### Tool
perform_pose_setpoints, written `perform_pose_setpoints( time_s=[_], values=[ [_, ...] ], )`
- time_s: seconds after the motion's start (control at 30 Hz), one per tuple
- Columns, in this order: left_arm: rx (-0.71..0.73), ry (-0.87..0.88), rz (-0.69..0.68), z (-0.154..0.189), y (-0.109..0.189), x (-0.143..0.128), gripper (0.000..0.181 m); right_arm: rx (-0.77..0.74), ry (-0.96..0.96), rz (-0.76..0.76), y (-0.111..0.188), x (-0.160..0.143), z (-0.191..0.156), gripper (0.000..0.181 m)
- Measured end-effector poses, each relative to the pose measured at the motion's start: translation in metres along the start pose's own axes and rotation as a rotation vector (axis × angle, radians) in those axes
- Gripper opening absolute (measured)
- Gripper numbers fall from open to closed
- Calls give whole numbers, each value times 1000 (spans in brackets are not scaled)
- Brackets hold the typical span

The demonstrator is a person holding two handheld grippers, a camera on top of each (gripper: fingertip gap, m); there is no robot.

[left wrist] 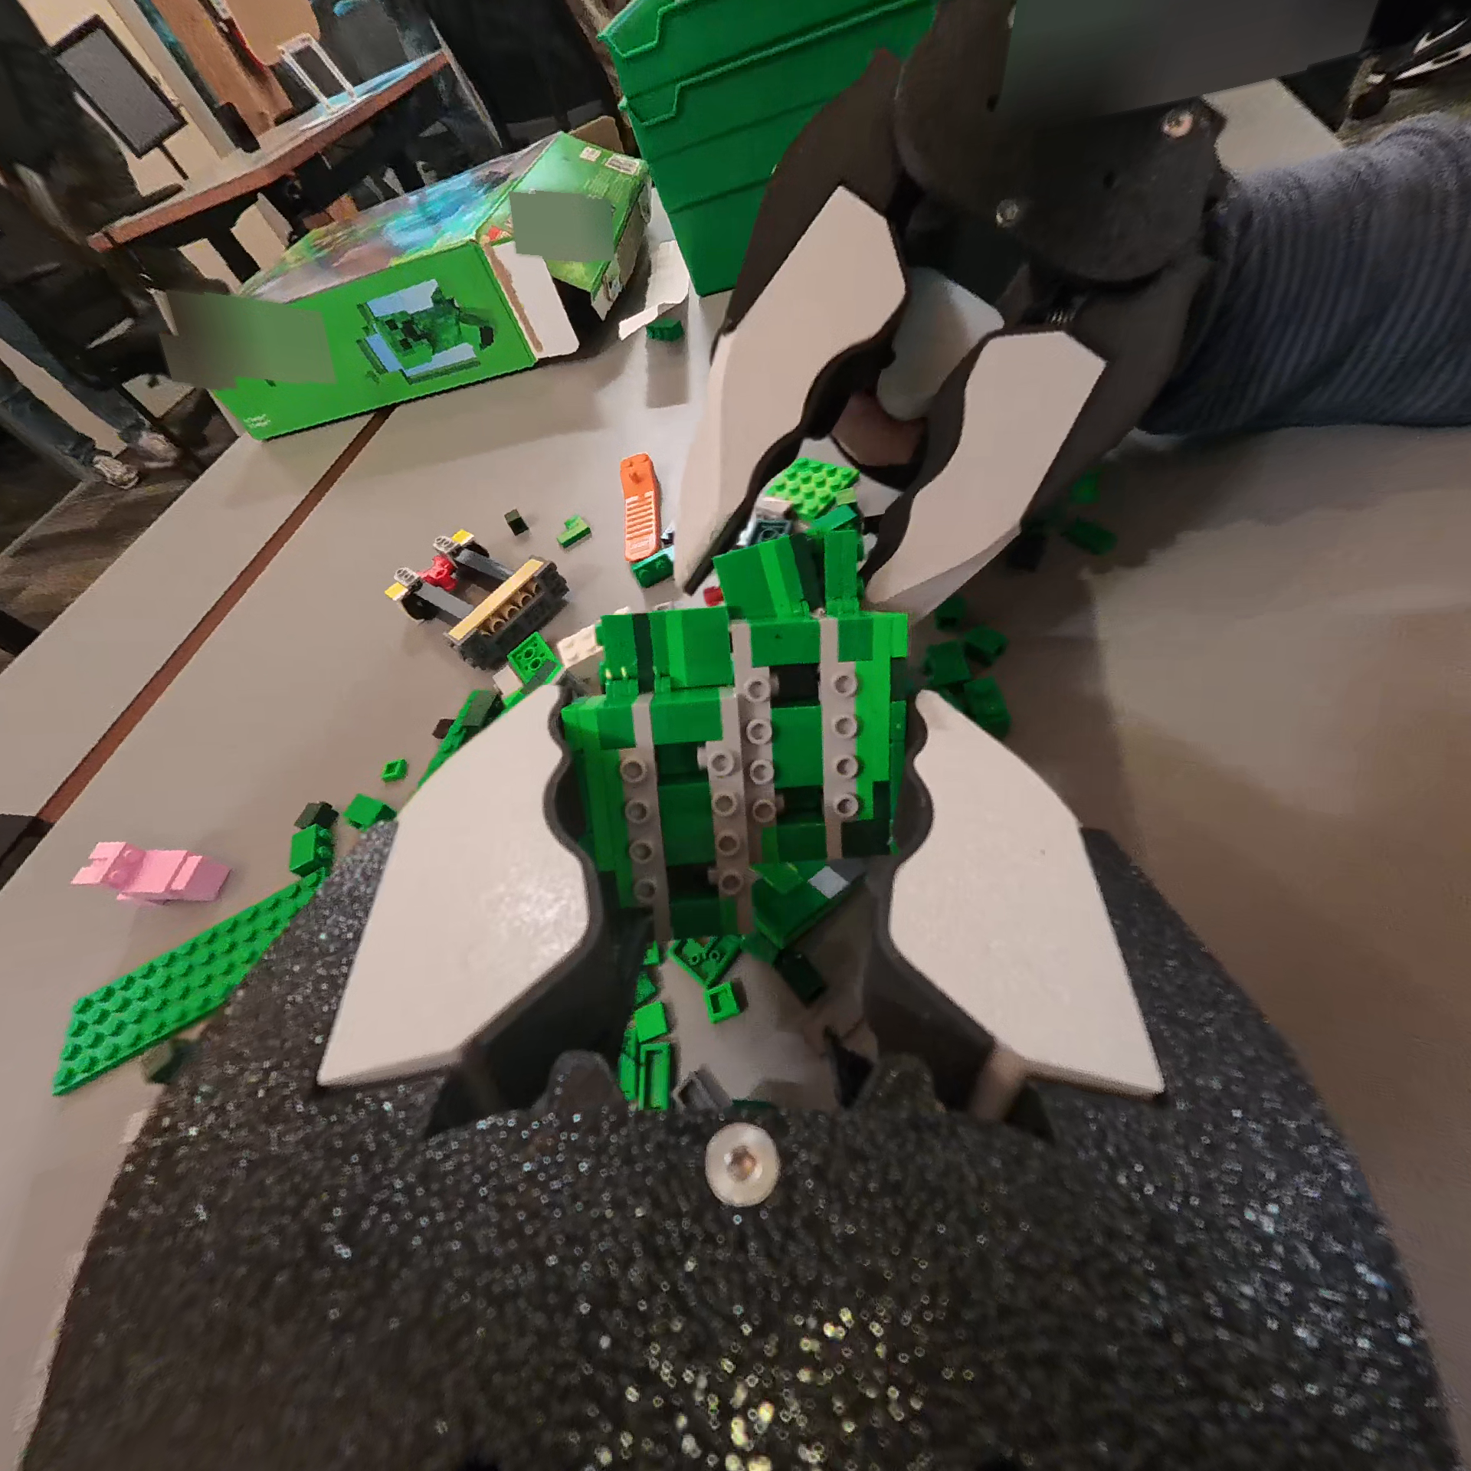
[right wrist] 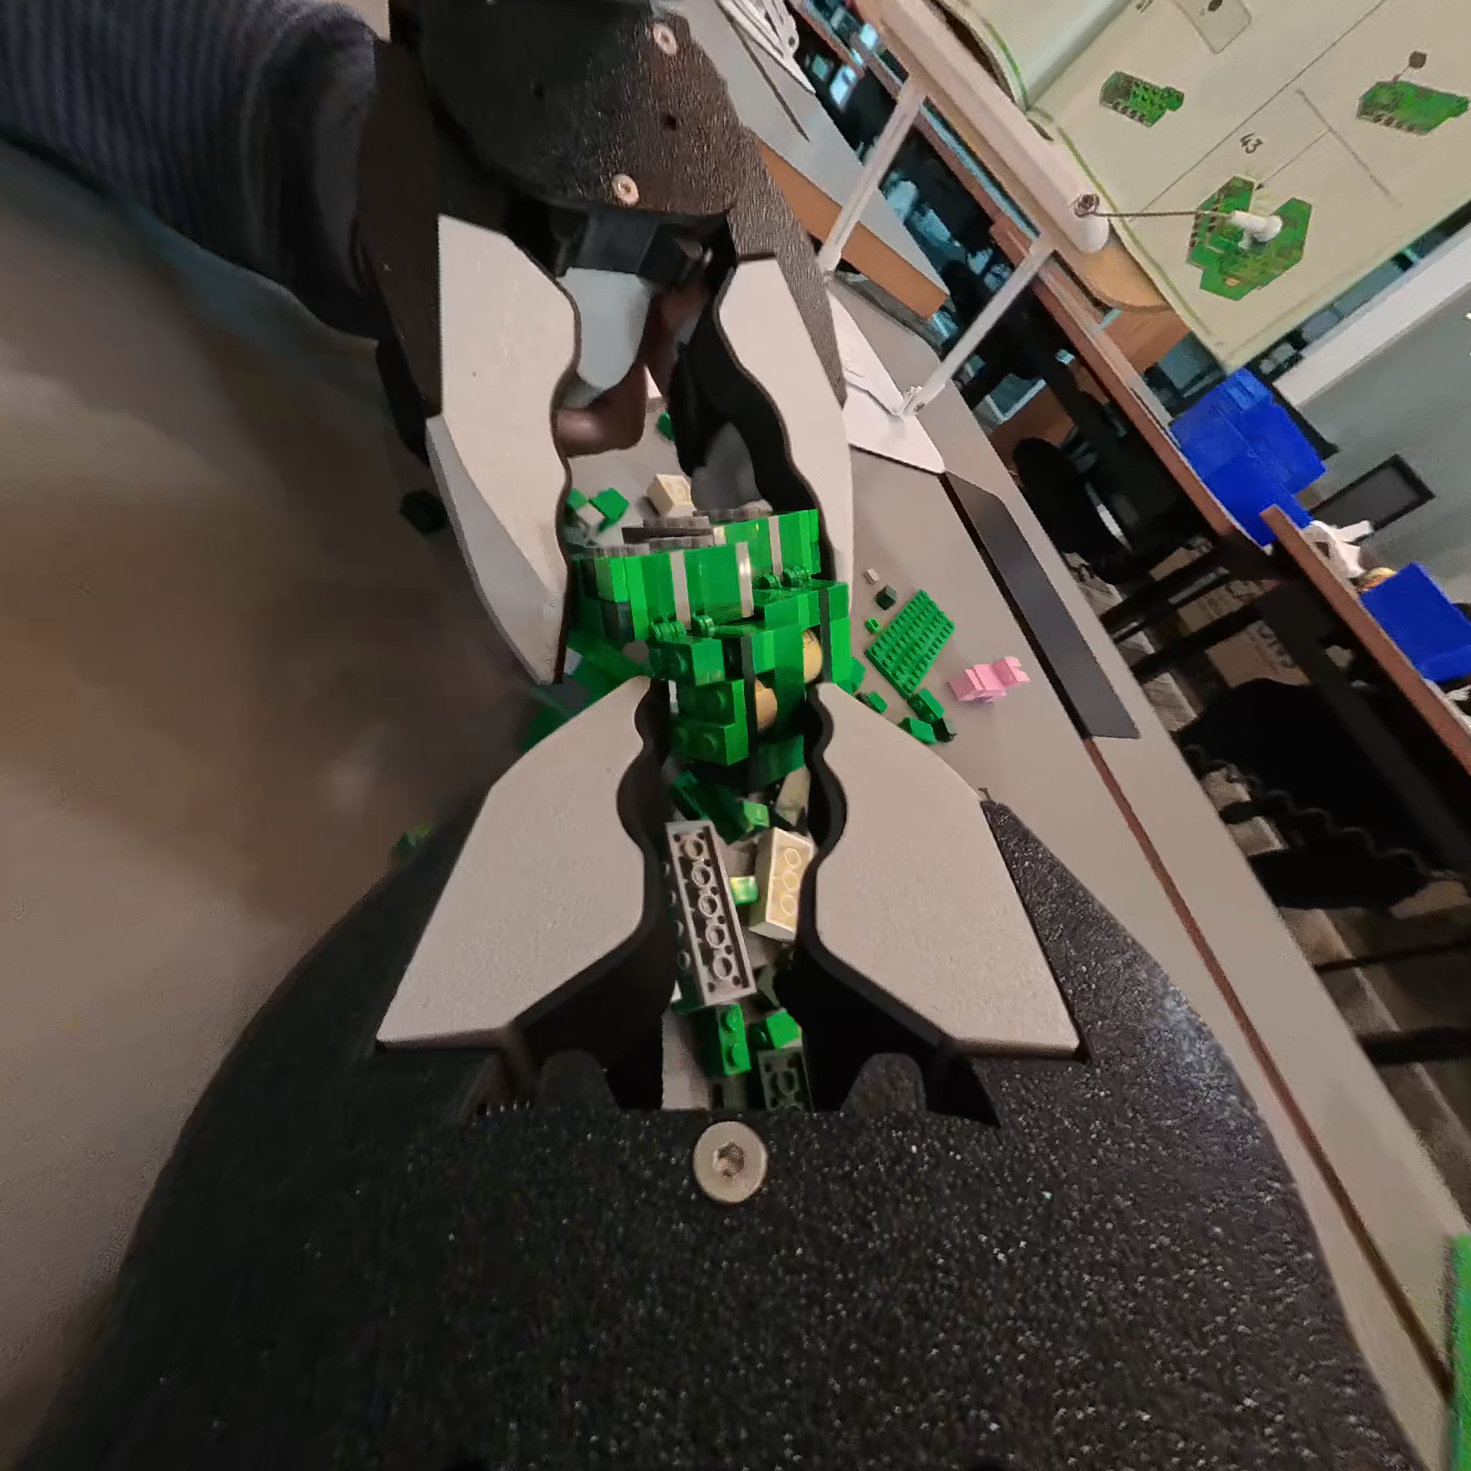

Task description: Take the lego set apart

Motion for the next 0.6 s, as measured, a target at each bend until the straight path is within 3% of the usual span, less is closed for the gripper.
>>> perform_pose_setpoints(
  time_s=[0.3,0.6],
  values=[
    [24,10,-1,-3,2,-2,79,-146,222,-143,-4,1,-5,33],
    [2,-165,-46,4,6,-1,76,-45,356,-158,0,7,-12,30]
  ],
)
Point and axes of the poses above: each gripper's, where its closed fingertips meet, y back along the fingers, x out of its top, z = x × y across the jaws, the point moved 10 cm from there along y, back along the fingers, and after that the axes turned 3 degrees about y, right-handed, at the moved point
